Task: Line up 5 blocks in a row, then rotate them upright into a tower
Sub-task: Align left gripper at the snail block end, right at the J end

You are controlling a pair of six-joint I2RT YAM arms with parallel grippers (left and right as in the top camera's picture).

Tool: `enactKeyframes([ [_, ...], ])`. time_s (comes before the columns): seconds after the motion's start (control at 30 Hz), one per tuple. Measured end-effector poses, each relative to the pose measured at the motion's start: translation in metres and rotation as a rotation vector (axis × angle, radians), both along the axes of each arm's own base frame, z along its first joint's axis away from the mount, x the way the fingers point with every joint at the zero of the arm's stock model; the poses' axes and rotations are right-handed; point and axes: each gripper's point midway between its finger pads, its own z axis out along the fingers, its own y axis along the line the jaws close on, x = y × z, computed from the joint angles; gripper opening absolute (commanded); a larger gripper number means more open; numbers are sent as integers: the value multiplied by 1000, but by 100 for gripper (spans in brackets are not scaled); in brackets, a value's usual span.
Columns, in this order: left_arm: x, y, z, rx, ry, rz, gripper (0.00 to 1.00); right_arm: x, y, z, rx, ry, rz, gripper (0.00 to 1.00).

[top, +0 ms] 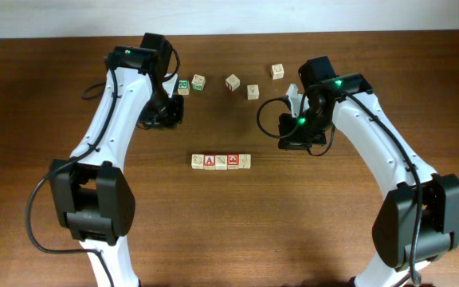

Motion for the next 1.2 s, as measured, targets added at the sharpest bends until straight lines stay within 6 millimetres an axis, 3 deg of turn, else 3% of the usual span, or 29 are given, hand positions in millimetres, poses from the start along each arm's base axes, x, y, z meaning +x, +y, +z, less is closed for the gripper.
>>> enactKeyframes([
  [0.33, -2, 1, -2, 2, 11, 4, 0, -5, 0, -16, 2, 10, 8, 5],
  [0.53, -20, 4, -25, 16, 85, 4, 0, -13, -1, -31, 3, 37, 9, 5],
  [0.9, -28, 1, -36, 3, 118, 1, 0, -13, 6, -28, 50, 40, 14, 4],
  [1.1, -33, -16, -36, 3, 120, -42, 0, -15, 11, -25, 86, 52, 18, 4],
  [1.2, -37, -24, -36, 6, 128, -65, 0, -15, -7, -23, 98, 69, -14, 4],
])
